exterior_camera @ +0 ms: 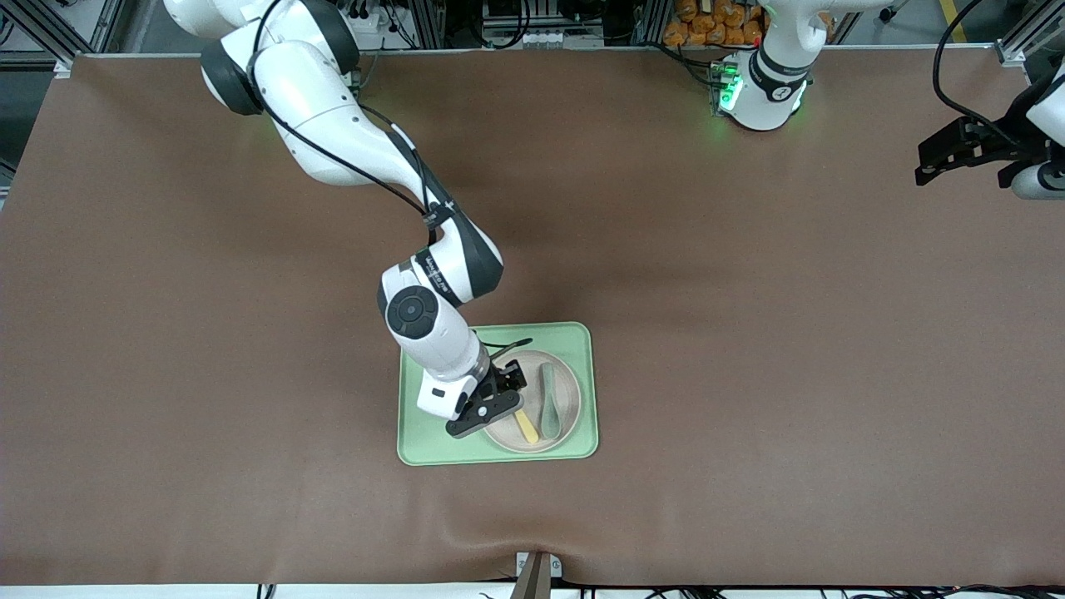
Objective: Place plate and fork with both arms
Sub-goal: 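Move the right gripper over the yellow fork on the plate, then lower the right gripper and grasp the yellow fork handle, then lift the fork with the right gripper beside the plate, then lower the fork onto the tray and open the right gripper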
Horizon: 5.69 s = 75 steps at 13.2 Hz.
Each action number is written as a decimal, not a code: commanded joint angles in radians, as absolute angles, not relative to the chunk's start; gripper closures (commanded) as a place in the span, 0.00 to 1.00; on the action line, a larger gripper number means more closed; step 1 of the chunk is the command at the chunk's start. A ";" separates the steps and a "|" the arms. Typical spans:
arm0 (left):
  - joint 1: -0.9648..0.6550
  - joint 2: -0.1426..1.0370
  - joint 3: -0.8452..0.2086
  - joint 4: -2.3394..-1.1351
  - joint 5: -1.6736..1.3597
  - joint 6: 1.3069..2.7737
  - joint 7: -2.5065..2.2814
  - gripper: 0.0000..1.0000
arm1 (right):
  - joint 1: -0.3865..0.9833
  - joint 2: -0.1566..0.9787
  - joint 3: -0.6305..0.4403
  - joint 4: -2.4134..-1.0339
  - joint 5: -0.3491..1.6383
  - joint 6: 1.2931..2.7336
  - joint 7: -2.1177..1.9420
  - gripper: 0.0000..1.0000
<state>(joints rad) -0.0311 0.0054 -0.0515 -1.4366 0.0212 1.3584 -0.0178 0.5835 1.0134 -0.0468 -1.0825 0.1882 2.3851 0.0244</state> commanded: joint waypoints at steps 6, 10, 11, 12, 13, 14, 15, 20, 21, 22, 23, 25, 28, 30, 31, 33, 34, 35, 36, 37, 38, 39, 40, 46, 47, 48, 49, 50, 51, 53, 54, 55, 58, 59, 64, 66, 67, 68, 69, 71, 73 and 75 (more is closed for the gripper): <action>-0.037 0.006 -0.051 -1.440 0.023 1.367 0.002 0.00 | 0.623 1.089 -0.072 -1.034 0.167 2.459 0.041 0.35; -0.040 0.006 -0.052 -1.439 0.023 1.368 0.002 0.00 | 0.632 1.100 -0.074 -1.034 0.160 2.467 0.044 0.36; -0.040 0.006 -0.052 -1.439 0.023 1.368 0.002 0.00 | 0.635 1.101 -0.072 -1.035 0.150 2.471 0.046 0.36; -0.038 0.006 -0.054 -1.439 0.023 1.368 0.002 0.00 | 0.635 1.101 -0.072 -1.035 0.141 2.474 0.046 0.37; -0.038 0.006 -0.054 -1.439 0.023 1.368 0.002 0.00 | 0.635 1.103 -0.072 -1.037 0.132 2.474 0.046 0.38; -0.038 0.006 -0.054 -1.439 0.023 1.368 0.002 0.00 | 0.635 1.103 -0.072 -1.037 0.132 2.474 0.048 0.38; -0.038 0.006 -0.055 -1.439 0.023 1.368 0.002 0.00 | 0.635 1.103 -0.072 -1.037 0.132 2.474 0.048 0.38; -0.038 0.006 -0.054 -1.439 0.025 1.368 0.002 0.00 | 0.661 1.124 -0.081 -1.042 0.043 2.476 0.110 0.39; -0.037 0.006 -0.054 -1.439 0.026 1.367 0.002 0.00 | 0.661 1.124 -0.080 -1.043 0.028 2.474 0.110 0.50; -0.037 0.006 -0.054 -1.439 0.025 1.368 0.002 0.00 | 0.661 1.124 -0.080 -1.042 0.019 2.473 0.107 0.69; -0.038 0.006 -0.054 -1.439 0.025 1.367 0.002 0.00 | 0.661 1.123 -0.081 -1.042 0.018 2.471 0.115 1.00; -0.040 0.006 -0.055 -1.439 0.026 1.368 0.000 0.00 | 0.661 1.121 -0.080 -1.040 0.018 2.470 0.120 1.00; -0.040 0.005 -0.055 -1.439 0.025 1.368 0.002 0.00 | 0.660 1.117 -0.078 -1.034 0.021 2.459 0.153 1.00; -0.038 0.006 -0.055 -1.439 0.025 1.368 0.002 0.00 | 0.655 1.111 -0.072 -1.032 0.026 2.450 0.163 1.00; -0.040 0.008 -0.055 -1.439 0.023 1.368 0.000 0.00 | 0.653 1.109 -0.074 -1.032 0.026 2.429 0.169 1.00; -0.049 0.015 -0.055 -1.440 0.025 1.370 -0.008 0.00 | 0.653 1.094 -0.075 -1.031 0.026 2.410 0.167 1.00; -0.054 0.026 -0.055 -1.440 0.031 1.370 -0.011 0.00 | 0.652 1.091 -0.074 -1.031 0.028 2.404 0.169 1.00; -0.054 0.028 -0.055 -1.440 0.023 1.371 -0.017 0.00 | 0.649 1.086 -0.072 -1.028 0.029 2.389 0.169 1.00; -0.055 0.028 -0.055 -1.442 0.021 1.370 -0.017 0.00 | 0.646 1.078 -0.072 -1.026 0.031 2.373 0.169 1.00; -0.057 0.028 -0.055 -1.443 0.021 1.370 -0.018 0.00 | 0.644 1.072 -0.071 -1.020 0.031 2.355 0.169 1.00; -0.057 0.031 -0.055 -1.443 0.021 1.370 -0.018 0.00 | 0.643 1.068 -0.071 -1.017 0.035 2.332 0.169 1.00; -0.055 0.031 -0.055 -1.445 0.021 1.370 -0.017 0.00 | 0.640 1.060 -0.071 -1.006 0.052 2.307 0.169 1.00; -0.055 0.029 -0.055 -1.442 0.021 1.370 -0.015 0.00 | 0.635 1.057 -0.071 -0.994 0.073 2.278 0.170 1.00; -0.063 0.020 -0.061 -1.440 0.025 1.382 -0.003 0.00 | 0.545 0.980 -0.068 -0.969 0.106 2.110 0.169 1.00; -0.072 0.020 -0.084 -1.440 0.037 1.384 -0.003 0.00 | 0.516 0.967 -0.069 -0.982 0.138 2.102 0.173 1.00; -0.074 0.020 -0.106 -1.440 0.061 1.385 -0.005 0.00 | 0.494 0.944 -0.069 -1.023 0.147 2.086 0.173 1.00; -0.072 0.020 -0.129 -1.440 0.087 1.385 -0.015 0.00 | 0.479 0.933 -0.071 -1.055 0.149 2.085 0.172 1.00; -0.071 0.020 -0.144 -1.440 0.100 1.391 -0.018 0.00 | 0.468 0.925 -0.071 -1.089 0.149 2.089 0.173 1.00; -0.064 0.020 -0.146 -1.440 0.100 1.407 -0.018 0.00 | 0.457 0.917 -0.071 -1.123 0.152 2.097 0.176 1.00; -0.052 0.021 -0.138 -1.440 0.091 1.417 -0.018 0.00 | 0.440 0.904 -0.071 -1.181 0.172 2.111 0.207 1.00; -0.052 0.023 -0.137 -1.442 0.089 1.417 -0.018 0.00 | 0.440 0.902 -0.071 -1.195 0.187 2.120 0.244 1.00; -0.052 0.023 -0.137 -1.440 0.087 1.417 -0.020 0.00 | 0.445 0.900 -0.069 -1.195 0.187 2.121 0.288 1.00; -0.054 0.021 -0.138 -1.440 0.086 1.417 -0.021 0.00 | 0.456 0.900 -0.069 -1.250 0.187 2.208 0.310 1.00; -0.054 0.021 -0.138 -1.440 0.084 1.417 -0.021 0.00 | 0.462 0.900 -0.069 -1.276 0.187 2.245 0.310 1.00; -0.034 0.023 -0.137 -1.442 0.057 1.419 -0.021 0.00 | 0.463 0.899 -0.067 -1.290 0.187 2.261 0.317 0.19; -0.034 0.025 -0.137 -1.440 0.046 1.420 -0.021 0.00 | 0.463 0.878 -0.069 -1.289 0.187 2.258 0.339 0.00; -0.034 0.025 -0.137 -1.440 0.045 1.420 -0.021 0.00 | 0.462 0.865 -0.069 -1.286 0.187 2.246 0.339 0.00; -0.034 0.025 -0.135 -1.442 0.044 1.419 -0.021 0.00 | 0.462 0.851 -0.074 -1.281 0.184 2.214 0.337 0.00; -0.029 0.025 -0.135 -1.442 0.043 1.419 -0.021 0.00 | 0.450 0.838 -0.078 -1.272 0.183 2.182 0.331 0.00; -0.009 0.026 -0.135 -1.442 0.017 1.420 -0.021 0.00 | 0.378 0.787 -0.072 -1.266 0.189 2.120 0.334 0.00; 0.011 0.026 -0.137 -1.442 -0.003 1.424 -0.021 0.00 | 0.277 0.732 -0.025 -1.267 0.186 2.065 0.328 0.00; 0.008 0.025 -0.137 -1.440 -0.008 1.427 -0.021 0.00 | 0.192 0.671 0.015 -1.267 0.186 1.998 0.342 0.00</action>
